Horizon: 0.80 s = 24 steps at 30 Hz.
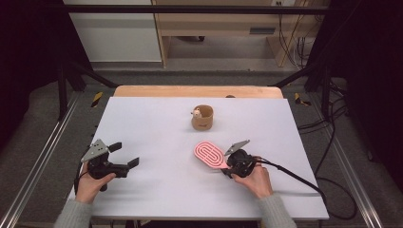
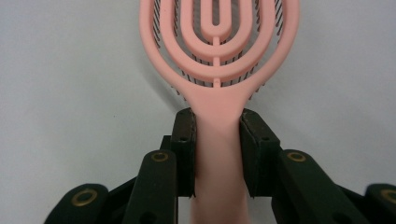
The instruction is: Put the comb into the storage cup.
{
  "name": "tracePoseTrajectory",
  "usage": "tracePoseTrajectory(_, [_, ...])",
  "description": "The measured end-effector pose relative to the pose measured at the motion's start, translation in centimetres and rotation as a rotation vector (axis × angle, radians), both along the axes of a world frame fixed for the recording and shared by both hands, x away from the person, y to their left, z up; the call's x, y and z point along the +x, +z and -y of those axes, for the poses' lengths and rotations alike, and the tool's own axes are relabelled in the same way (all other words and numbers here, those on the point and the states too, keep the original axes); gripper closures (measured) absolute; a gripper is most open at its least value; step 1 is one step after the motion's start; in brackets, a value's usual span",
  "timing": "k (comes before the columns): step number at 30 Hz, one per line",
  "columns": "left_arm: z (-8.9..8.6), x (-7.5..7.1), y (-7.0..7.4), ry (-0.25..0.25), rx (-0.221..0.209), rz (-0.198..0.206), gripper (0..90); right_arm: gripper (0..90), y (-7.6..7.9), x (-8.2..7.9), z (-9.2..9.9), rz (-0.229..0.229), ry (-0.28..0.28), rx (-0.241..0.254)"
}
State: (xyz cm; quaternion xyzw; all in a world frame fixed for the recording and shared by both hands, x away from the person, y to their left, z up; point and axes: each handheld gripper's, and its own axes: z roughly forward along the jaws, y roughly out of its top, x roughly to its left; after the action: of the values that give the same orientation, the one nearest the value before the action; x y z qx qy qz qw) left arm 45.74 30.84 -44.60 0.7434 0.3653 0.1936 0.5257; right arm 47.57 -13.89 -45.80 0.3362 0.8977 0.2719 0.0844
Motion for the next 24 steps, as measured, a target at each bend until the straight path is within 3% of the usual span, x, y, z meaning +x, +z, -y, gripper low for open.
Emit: tracePoseTrajectory(24, [0.1, 0.0, -0.1, 0.002, -0.004, -0.007, 0.0, 69.4, 1.3, -0.4, 0.5, 0.055, -0.015, 0.060])
